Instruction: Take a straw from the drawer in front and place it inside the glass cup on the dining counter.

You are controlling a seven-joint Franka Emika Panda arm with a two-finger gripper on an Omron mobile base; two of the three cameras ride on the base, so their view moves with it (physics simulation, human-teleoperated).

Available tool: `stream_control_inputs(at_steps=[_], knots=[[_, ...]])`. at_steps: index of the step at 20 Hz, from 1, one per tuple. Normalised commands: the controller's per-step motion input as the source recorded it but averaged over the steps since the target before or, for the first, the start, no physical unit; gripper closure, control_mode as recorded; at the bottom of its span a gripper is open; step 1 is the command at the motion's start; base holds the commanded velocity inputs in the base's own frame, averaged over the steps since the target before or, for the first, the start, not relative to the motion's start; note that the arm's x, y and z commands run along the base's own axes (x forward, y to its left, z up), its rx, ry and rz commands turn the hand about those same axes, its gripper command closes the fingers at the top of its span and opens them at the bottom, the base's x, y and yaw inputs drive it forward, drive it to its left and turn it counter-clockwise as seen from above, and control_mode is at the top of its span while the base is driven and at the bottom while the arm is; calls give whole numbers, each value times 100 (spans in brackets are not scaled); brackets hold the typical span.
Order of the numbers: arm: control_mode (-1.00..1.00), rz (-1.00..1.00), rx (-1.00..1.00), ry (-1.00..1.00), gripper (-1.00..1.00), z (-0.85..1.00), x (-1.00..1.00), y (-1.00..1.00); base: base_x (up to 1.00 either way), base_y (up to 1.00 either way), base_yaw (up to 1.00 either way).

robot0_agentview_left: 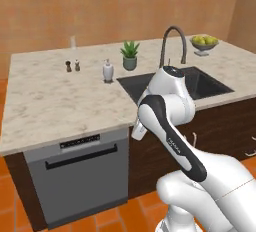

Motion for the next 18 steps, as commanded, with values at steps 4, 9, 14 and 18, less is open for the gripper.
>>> stream_control_inputs(at_steps=[4,9,14,18], knots=[[100,0,0,0,100,0,0,0,0,100,-11],[100,0,0,0,100,0,0,0,0,100,-11],[100,0,0,0,100,0,0,0,12,100,-10],[100,0,0,0,100,0,0,0,30,100,-10]])
